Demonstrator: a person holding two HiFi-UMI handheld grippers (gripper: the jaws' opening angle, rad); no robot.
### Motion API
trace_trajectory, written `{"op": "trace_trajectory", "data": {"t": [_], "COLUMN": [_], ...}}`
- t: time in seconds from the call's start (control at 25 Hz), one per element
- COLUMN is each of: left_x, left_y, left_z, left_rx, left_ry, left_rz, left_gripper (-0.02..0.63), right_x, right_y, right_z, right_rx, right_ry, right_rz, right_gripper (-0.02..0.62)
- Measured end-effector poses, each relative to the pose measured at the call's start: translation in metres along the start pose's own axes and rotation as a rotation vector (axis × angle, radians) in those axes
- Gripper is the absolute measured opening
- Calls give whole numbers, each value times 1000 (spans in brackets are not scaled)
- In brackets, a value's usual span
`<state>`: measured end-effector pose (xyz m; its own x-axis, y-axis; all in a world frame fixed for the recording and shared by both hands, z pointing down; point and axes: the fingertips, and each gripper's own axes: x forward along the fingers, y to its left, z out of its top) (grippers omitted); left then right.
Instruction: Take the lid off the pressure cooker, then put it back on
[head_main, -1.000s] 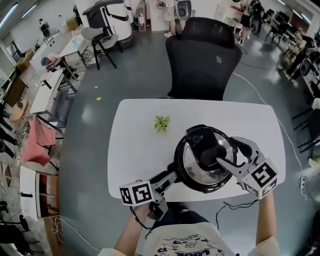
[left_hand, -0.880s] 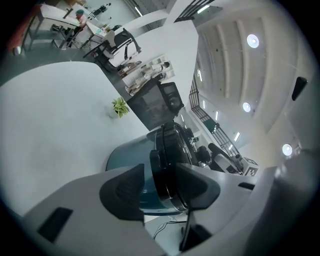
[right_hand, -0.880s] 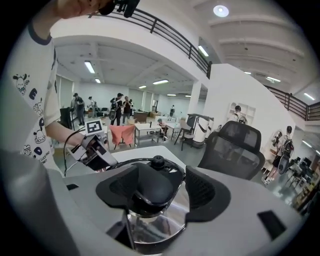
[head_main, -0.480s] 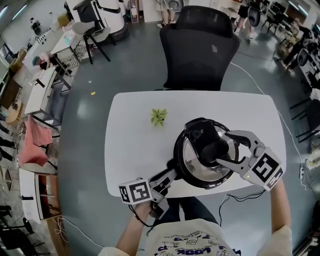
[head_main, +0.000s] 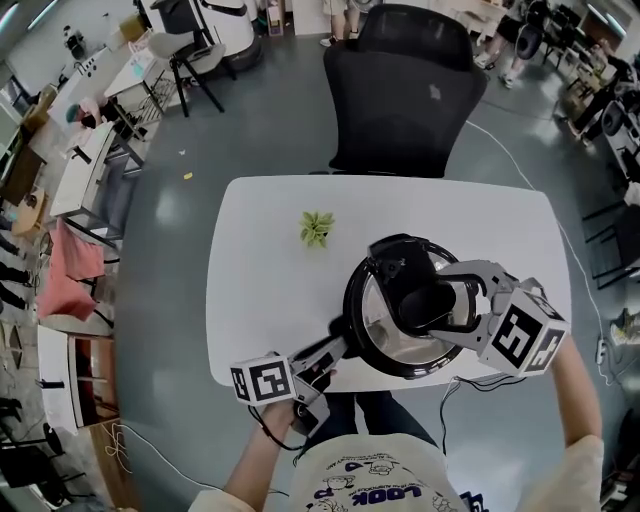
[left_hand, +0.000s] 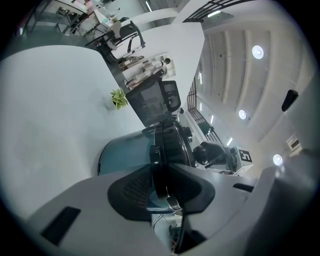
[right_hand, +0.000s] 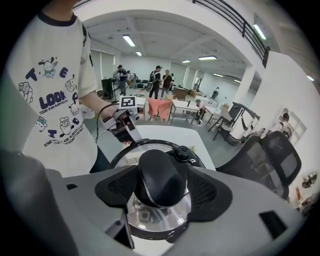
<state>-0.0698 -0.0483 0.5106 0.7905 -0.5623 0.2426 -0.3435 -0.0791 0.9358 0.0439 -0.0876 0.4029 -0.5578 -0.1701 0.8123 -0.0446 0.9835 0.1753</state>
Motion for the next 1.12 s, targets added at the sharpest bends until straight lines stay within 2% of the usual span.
{"op": "trace_trajectory", "data": {"t": [0.32, 0.6, 1.12], "left_x": [3, -1, -2], "left_y": [0, -1, -1], "left_z": [-1, -1, 0], "left_rx": [9, 14, 25], "left_ry": [0, -3, -15], "left_rz": [26, 37, 58], "left_gripper": [112, 114, 117], "right_x": [18, 30, 37], "right_y": [9, 13, 18], "right_z": [-6, -10, -15], "right_rx": [-175, -286, -350], "right_ry": [123, 228, 314], "right_rz": [124, 185, 309], "right_gripper": [357, 319, 299]}}
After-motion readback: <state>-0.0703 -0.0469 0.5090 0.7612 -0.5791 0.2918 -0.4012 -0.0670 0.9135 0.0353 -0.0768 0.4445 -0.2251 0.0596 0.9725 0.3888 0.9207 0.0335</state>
